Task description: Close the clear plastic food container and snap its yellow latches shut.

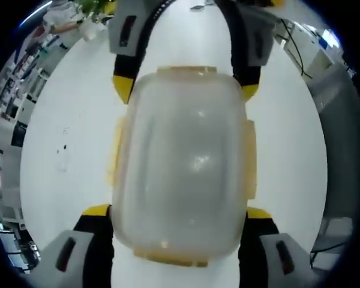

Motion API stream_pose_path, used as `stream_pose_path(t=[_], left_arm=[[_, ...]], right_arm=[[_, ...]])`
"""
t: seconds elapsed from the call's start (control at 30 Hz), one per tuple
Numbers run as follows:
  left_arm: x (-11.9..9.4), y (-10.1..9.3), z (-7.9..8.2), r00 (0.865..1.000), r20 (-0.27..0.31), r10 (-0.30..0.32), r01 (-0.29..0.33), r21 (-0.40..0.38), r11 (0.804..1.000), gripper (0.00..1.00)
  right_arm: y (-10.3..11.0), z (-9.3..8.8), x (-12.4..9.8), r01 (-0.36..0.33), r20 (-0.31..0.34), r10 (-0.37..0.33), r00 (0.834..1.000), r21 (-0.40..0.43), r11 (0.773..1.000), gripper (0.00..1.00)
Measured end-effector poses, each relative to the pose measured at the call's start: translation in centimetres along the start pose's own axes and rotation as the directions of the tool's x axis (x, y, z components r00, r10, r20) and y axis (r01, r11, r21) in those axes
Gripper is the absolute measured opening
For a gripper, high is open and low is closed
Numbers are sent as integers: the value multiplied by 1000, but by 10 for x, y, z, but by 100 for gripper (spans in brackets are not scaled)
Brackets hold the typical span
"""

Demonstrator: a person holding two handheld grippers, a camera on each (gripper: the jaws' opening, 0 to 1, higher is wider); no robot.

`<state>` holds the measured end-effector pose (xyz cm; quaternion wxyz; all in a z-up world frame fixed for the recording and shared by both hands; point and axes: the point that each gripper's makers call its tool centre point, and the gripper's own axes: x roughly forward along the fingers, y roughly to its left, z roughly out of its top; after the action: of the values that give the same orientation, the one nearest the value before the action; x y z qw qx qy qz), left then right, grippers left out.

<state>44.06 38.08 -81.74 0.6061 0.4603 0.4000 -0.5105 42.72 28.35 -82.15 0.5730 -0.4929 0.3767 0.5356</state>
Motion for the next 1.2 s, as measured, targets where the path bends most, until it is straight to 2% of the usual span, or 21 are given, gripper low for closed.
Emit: stream_pose_path(t=[0.13, 0.2, 0.23, 0.3, 0.33, 0.43, 0.53, 0.6, 0.67, 0.7, 0.77, 0.8, 0.9, 0.93, 0.97, 1.0, 1.03, 1.1, 1.13, 1.17, 1.2], left_arm=[[-1, -4, -3, 999, -43, 6, -6, 10, 1000, 84], [-3, -3, -13, 996, -82, 27, -31, -48, 998, 85], [-3, -3, -15, 996, -80, 37, -42, -61, 997, 86], [-5, -5, -16, 997, -59, 41, -45, -83, 996, 87], [-7, -6, -16, 998, -41, 58, -61, -85, 995, 87], [-9, -3, -11, 992, 28, 125, -122, -104, 987, 85], [-11, 0, -8, 975, 89, 205, -188, -167, 968, 84], [-13, 0, -6, 958, 137, 251, -216, -231, 949, 83], [-16, 0, -8, 937, 167, 308, -248, -302, 920, 84], [-17, -1, -11, 925, 177, 337, -260, -352, 899, 84], [-20, -1, -15, 902, 177, 395, -305, -387, 870, 88], [-21, -4, -15, 893, 196, 406, -301, -411, 860, 88], [-24, -7, -14, 863, 238, 446, -278, -513, 812, 88], [-23, -7, -14, 850, 256, 460, -257, -561, 787, 88], [-24, -8, -12, 835, 281, 473, -233, -599, 766, 88], [-24, -9, -11, 823, 293, 486, -219, -625, 749, 88], [-24, -10, -12, 816, 297, 495, -215, -640, 737, 88], [-21, -13, -21, 815, 266, 515, -219, -682, 698, 88], [-20, -15, -23, 809, 264, 526, -197, -720, 665, 89], [-20, -15, -22, 797, 281, 535, -181, -734, 655, 89], [-20, -18, -25, 792, 282, 541, -164, -756, 634, 89]], right_arm=[[0, -1, -1, 5, 10, -4, 1000, -30, 1000, 82], [-1, -2, -4, 14, 28, -13, 1000, -45, 999, 80], [-3, -2, -4, 23, 37, -21, 999, -51, 998, 80], [-5, -1, -6, 44, 75, -40, 996, -56, 997, 79], [-4, 2, -8, 49, 129, -46, 991, -24, 999, 78], [-4, 3, -10, 66, 189, -68, 980, 17, 998, 77], [-4, 5, -13, 71, 277, -98, 956, 105, 992, 78], [-5, 6, -14, 69, 337, -130, 932, 186, 980, 79], [-7, 11, -18, 60, 416, -172, 893, 268, 962, 81], [-7, 10, -18, 65, 430, -197, 881, 303, 951, 80], [-9, 9, -19, 96, 447, -256, 857, 348, 932, 81], [-10, 9, -20, 106, 459, -279, 844, 366, 925, 82], [-11, 13, -26, 84, 505, -343, 792, 466, 881, 87], [-11, 15, -29, 67, 524, -366, 769, 503, 862, 88], [-10, 16, -29, 53, 530, -377, 760, 527, 848, 89], [-9, 17, -29, 37, 543, -392, 743, 551, 834, 91], [-9, 16, -29, 34, 543, -395, 741, 558, 829, 91], [-2, 16, -27, -7, 554, -392, 735, 584, 812, 91], [2, 15, -25, -19, 557, -395, 730, 595, 804, 92], [5, 15, -24, -36, 562, -393, 727, 603, 797, 93], [9, 13, -22, -52, 563, -392, 728, 615, 786, 93]])
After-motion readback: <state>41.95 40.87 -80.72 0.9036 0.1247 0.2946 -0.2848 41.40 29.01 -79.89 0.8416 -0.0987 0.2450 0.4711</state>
